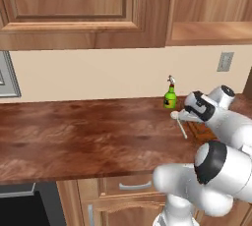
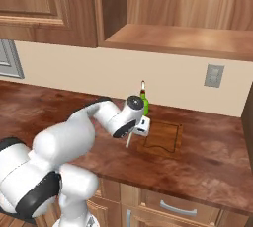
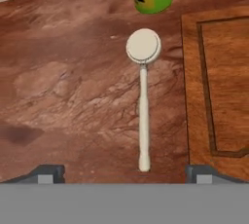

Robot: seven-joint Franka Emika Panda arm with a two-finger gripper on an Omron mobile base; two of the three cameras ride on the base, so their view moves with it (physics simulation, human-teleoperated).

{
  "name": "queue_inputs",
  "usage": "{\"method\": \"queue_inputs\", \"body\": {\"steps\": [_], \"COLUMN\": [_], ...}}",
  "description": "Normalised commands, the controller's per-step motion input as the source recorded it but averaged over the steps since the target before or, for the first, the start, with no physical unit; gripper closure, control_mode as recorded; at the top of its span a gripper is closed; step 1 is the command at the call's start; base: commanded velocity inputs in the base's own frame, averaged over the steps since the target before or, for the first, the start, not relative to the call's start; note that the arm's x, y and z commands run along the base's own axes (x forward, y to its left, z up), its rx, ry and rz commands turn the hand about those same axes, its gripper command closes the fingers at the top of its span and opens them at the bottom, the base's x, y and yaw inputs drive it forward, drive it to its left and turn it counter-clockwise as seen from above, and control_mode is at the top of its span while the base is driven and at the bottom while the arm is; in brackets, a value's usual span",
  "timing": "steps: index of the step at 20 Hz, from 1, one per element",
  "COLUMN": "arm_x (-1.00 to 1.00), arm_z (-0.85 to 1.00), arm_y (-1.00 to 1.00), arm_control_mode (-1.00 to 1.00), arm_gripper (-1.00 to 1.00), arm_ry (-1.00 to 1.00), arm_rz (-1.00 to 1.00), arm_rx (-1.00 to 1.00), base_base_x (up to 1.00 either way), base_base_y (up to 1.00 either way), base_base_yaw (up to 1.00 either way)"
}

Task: Grab the spray bottle from the cabinet, then place it next to the cutting board for sanitizing. Then grab the dish brush from the countertop next to the sink and place it next to the cutting board.

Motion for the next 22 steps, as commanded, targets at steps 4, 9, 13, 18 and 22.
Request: {"method": "queue_inputs", "body": {"steps": [4,9,13,18,22], "arm_x": [-0.85,-0.92,-0.83,-0.88,-0.89], "arm_z": [0.94,1.0,1.0,1.0,1.0], "arm_y": [0.09,0.02,0.1,0.08,0.02], "arm_control_mode": [-1.0,-1.0,-1.0,-1.0,-1.0], "arm_gripper": [-1.0,-1.0,-1.0,-1.0,-1.0], "arm_ry": [-0.16,-0.22,-0.24,-0.21,-0.1], "arm_rz": [0.0,0.0,-0.01,-0.06,-0.03], "arm_rx": [0.0,-0.01,-0.04,-0.03,0.0], "base_base_x": [0.0,0.0,0.0,0.0,0.0], "base_base_y": [0.0,0.0,0.0,0.0,0.0], "base_base_yaw": [0.0,0.0,0.0,0.0,0.0]}}
